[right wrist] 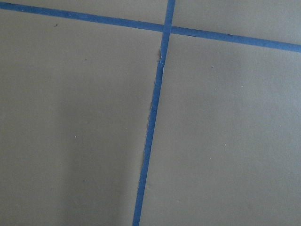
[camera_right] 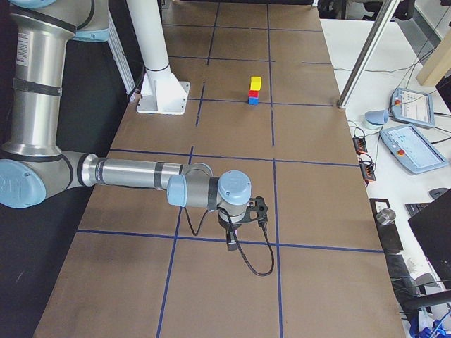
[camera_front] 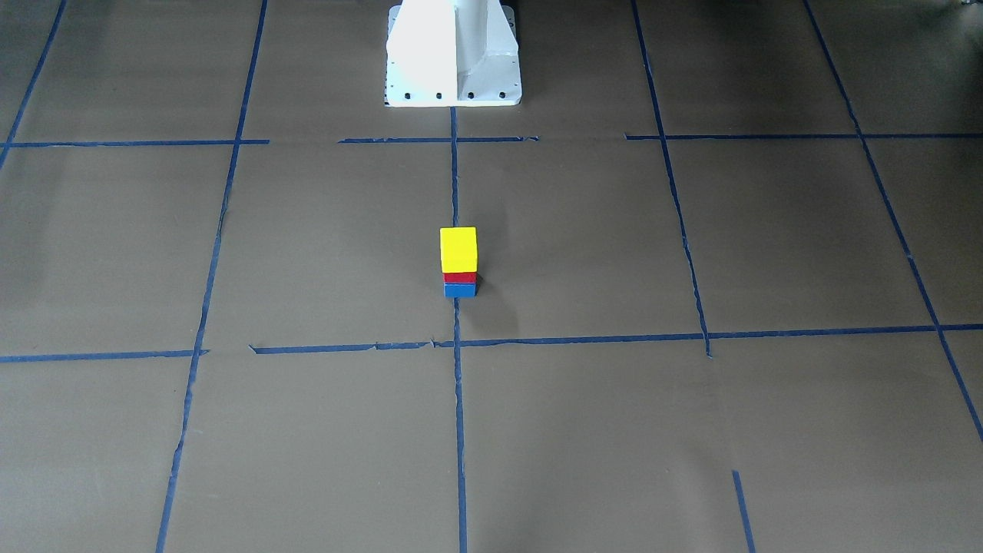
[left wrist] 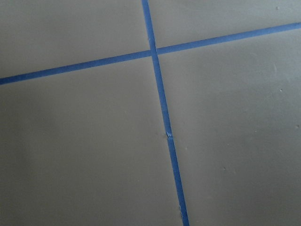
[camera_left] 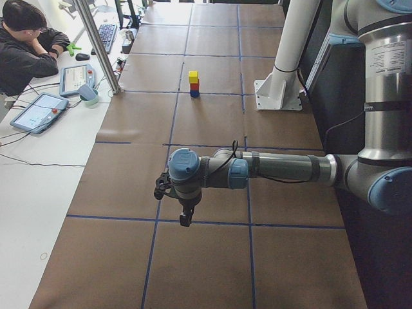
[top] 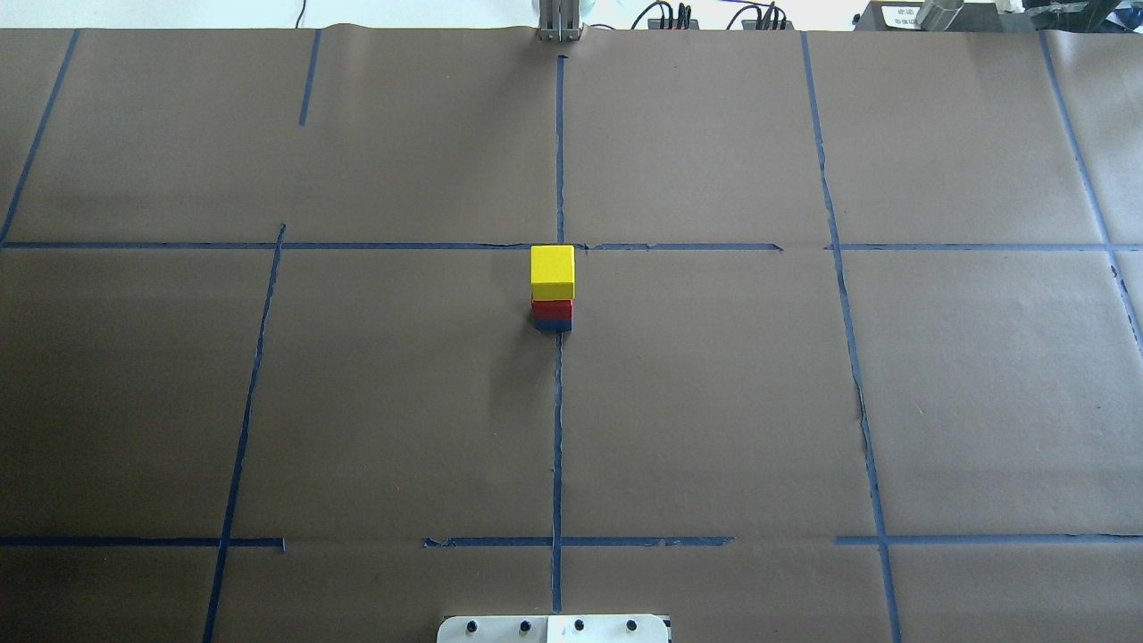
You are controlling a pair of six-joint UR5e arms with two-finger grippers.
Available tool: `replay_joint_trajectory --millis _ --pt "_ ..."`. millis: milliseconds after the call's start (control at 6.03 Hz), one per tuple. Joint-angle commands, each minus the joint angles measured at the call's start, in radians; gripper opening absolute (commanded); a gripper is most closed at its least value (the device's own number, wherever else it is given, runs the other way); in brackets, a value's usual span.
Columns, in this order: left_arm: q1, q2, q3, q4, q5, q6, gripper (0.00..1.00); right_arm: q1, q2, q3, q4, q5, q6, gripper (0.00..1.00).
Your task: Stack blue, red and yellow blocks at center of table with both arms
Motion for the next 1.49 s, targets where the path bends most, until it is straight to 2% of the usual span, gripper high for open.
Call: replay_joint_trajectory --millis 0,1326 --pt "0.001 0.007 -0.001 0.003 0.004 0.000 1.00 0.000 0.000 0.001 0.000 -0.001 0.000 1.00" --pt "0.002 0.019 0.040 0.003 0.001 0.000 1.00 0.000 0.002 0.001 0.000 0.001 0.000 1.00"
